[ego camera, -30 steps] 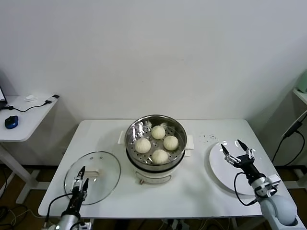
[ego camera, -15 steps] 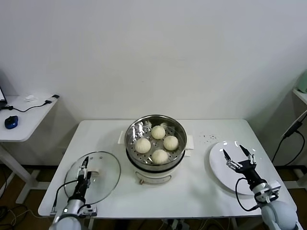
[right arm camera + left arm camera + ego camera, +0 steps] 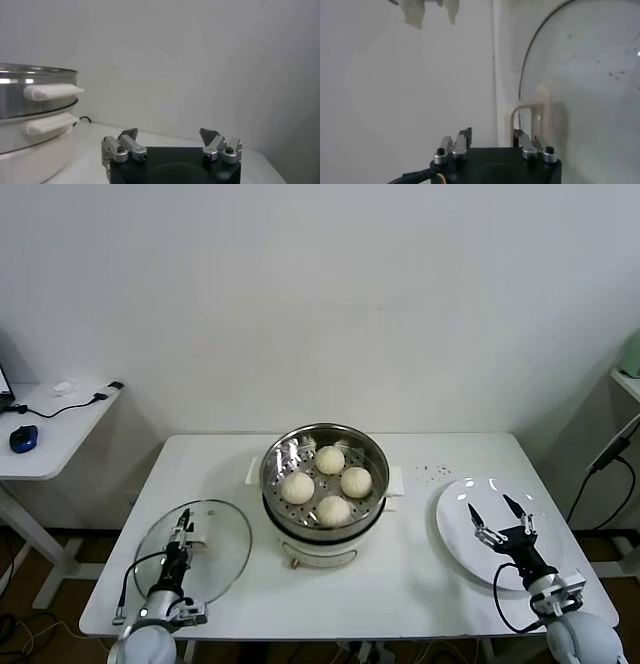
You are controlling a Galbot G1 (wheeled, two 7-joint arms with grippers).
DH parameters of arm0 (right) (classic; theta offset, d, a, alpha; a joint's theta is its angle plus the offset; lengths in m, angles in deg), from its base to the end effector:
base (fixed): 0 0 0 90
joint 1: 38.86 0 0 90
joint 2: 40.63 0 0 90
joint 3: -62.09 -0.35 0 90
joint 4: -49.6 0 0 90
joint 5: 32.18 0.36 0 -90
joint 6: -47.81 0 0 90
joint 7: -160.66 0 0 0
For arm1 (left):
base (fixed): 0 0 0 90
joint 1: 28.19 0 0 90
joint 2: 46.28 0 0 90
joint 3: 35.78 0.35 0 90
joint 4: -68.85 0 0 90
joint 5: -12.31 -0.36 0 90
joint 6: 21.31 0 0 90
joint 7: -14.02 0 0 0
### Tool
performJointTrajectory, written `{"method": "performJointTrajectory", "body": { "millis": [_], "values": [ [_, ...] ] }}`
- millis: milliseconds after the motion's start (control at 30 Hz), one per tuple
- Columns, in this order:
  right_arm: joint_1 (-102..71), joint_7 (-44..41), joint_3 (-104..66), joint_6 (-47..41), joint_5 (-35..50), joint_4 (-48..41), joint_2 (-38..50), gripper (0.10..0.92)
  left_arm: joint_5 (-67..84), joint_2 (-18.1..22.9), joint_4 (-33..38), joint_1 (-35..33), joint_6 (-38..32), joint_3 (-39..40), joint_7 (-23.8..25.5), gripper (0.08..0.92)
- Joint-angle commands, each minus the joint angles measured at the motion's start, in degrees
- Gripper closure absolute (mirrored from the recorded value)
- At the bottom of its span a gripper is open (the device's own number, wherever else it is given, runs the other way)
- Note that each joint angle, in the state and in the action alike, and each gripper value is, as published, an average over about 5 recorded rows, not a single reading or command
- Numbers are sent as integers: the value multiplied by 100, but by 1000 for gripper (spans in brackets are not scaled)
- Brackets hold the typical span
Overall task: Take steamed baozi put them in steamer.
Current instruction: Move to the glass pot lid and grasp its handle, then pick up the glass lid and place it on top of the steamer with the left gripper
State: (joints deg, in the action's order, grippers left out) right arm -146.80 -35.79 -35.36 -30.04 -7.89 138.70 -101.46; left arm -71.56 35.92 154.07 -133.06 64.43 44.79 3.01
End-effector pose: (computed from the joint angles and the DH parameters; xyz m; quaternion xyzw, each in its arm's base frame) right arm 0.2509 -0.2141 -0.3837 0.0946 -0.9935 0.0519 0.0360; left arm 0.2475 0.1098 -0.4470 -0.0136 -0.6900 -0.7194 0.0787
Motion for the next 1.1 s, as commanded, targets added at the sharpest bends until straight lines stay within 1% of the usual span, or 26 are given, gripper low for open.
{"method": "performJointTrajectory", "body": {
  "millis": [33,267,333,433,533,600,733,833,967,1100],
  "values": [
    [-9,-5,-38,19,-91,-53,-29,203,239,-20,-42,89,70,41,-37,527],
    [29,-11,-64,53,-154,-155,-40,203,418,-89,205,-38,72,35,-120,727],
    [45,-11,-68,65,-171,-190,-43,203,512,-154,378,-136,87,20,-108,787],
    [76,-9,-78,79,-190,-245,-40,203,702,-285,782,-347,185,-1,-43,841],
    [117,-2,-84,83,-195,-288,-30,203,920,-478,1390,-662,439,-27,64,849],
    [147,5,-84,82,-195,-306,-24,203,1001,-665,1819,-876,754,-31,92,849],
    [201,34,-68,70,-197,-321,3,203,1093,-1202,2676,-1231,1692,44,155,849],
    [231,55,-39,60,-213,-333,35,203,1260,-1602,3227,-1364,2337,117,321,849],
    [303,78,17,58,-267,-400,59,203,1727,-2128,3829,-1237,3255,371,854,849],
    [400,141,93,46,-341,-442,56,203,1858,-2652,4193,-842,4078,880,1389,849]
  ]
}}
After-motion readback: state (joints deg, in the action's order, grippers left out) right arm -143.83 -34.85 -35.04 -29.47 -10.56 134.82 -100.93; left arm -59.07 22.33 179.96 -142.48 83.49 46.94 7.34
